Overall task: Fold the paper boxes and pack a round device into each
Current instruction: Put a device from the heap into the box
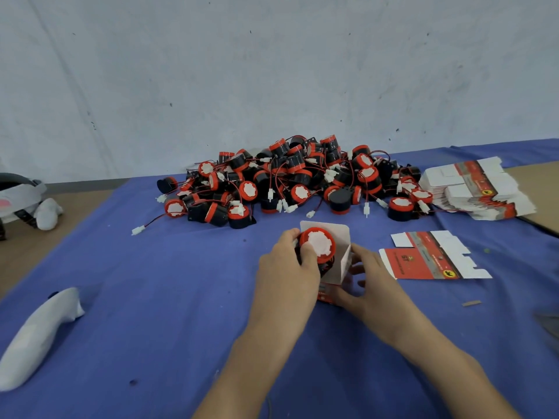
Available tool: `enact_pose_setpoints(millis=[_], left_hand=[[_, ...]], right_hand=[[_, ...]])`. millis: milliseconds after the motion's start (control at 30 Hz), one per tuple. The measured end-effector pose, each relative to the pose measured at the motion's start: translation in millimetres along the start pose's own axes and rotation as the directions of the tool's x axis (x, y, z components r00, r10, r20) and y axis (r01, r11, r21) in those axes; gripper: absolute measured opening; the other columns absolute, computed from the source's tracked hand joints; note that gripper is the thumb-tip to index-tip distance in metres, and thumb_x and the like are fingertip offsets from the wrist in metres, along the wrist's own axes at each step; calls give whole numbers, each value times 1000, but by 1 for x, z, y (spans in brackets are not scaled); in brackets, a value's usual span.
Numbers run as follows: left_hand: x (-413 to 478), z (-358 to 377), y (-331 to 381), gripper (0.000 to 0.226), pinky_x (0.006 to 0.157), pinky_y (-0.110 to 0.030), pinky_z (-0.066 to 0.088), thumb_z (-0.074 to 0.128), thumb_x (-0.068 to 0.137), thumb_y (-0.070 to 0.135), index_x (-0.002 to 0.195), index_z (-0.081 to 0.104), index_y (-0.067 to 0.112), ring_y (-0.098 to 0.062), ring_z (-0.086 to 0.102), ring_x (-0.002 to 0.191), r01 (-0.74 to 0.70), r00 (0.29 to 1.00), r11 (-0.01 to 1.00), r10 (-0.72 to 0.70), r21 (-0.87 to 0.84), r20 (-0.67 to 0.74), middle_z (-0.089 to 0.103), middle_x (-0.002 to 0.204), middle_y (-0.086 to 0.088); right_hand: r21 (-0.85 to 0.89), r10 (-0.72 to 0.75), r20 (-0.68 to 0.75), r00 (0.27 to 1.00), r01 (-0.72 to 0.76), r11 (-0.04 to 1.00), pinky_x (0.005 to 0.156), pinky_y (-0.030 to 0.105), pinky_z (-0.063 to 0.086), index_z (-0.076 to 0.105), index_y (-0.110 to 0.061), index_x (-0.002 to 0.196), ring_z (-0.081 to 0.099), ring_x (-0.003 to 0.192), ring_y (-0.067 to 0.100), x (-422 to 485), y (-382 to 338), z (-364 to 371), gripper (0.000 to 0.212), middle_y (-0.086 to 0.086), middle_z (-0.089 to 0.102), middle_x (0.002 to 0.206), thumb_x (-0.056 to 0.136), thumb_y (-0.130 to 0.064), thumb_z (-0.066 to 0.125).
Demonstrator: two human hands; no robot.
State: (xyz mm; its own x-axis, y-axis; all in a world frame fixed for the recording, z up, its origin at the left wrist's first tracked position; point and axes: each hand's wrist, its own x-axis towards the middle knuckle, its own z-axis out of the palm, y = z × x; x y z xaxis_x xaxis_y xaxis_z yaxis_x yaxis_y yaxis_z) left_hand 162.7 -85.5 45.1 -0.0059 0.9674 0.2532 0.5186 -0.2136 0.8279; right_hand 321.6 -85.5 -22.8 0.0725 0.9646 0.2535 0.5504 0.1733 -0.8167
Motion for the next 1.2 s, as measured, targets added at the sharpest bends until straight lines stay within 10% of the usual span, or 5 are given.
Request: enact_pose_setpoints(millis=[467,700,967,1200], left_hand=[[6,13,-27,22,63,-32,43,35,105,19,115,54,14,-23,60,84,-171,970,718,2,675,243,63,105,-4],[-3,12,-32,21,48,-32,35,31,105,31,116,39,16,-19,52,62,-315,935,772,151,552,322,54,76,2],[1,1,-49,39,67,-37,51,44,102,14,136,40,33,-16,60,99,-532,846,639,379,555,375,63,119,10],[5,5,-58,31,50,-25,50,73,85,5,97,53,25,-9,54,84,-560,819,683,544,469,185,51,98,10]], right_hand=[[144,21,52,998,-28,989,72,3,46,35,-63,110,52,102,-19,-17,-20,13,50,-33,45,120,87,-41,74],[380,129,-119,984,-75,922,75,16,51,47,-48,107,61,105,-2,-8,-19,26,32,-25,62,111,102,-16,52],[362,246,-133,960,-184,914,58,14,48,46,-35,98,64,93,3,-2,-12,22,20,-17,63,101,98,-16,52],[295,215,-101,972,-177,939,63,18,47,45,-37,102,63,93,2,-5,-16,23,23,-17,63,105,98,-16,54]])
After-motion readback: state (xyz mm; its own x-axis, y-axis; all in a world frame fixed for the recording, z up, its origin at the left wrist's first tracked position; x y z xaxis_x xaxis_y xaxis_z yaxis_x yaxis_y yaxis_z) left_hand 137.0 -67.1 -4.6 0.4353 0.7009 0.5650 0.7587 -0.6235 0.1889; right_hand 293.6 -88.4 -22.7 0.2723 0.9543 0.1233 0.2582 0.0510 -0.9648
